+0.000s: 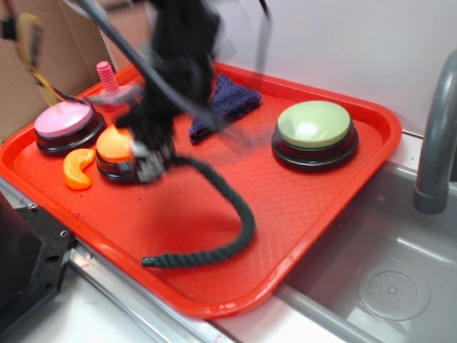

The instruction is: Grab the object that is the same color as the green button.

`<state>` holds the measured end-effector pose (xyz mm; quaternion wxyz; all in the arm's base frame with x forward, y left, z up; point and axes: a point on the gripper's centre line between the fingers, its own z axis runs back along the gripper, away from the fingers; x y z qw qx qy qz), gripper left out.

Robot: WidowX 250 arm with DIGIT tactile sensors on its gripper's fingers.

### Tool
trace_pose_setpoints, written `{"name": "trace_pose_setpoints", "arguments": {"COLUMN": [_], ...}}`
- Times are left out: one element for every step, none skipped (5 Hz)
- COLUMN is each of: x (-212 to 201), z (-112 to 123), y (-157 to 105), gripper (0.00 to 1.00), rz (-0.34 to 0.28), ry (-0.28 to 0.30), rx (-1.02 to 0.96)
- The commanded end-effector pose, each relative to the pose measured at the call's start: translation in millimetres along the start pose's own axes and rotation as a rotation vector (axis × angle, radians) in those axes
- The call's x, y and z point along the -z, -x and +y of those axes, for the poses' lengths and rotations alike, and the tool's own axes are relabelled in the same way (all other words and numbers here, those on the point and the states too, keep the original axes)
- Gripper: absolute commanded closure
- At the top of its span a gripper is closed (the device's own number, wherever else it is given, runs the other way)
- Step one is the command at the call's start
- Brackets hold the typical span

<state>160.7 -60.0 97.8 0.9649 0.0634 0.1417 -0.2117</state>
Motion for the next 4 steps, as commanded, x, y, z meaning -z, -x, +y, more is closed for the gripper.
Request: {"name": "trace_pose_setpoints", "arguments": {"x": [-87,-109,-119,-118], "z": [5,1,-2,-4], "y": [60,72,76,75], "gripper": [1.00,1.00,1.00,1.00], "rz": [-0.186,-0.218,-0.210,-0.168], "ry": [0.189,0.162,0.141,0.111], "rx": [-0.386,-0.418,-0.442,-0.414]}}
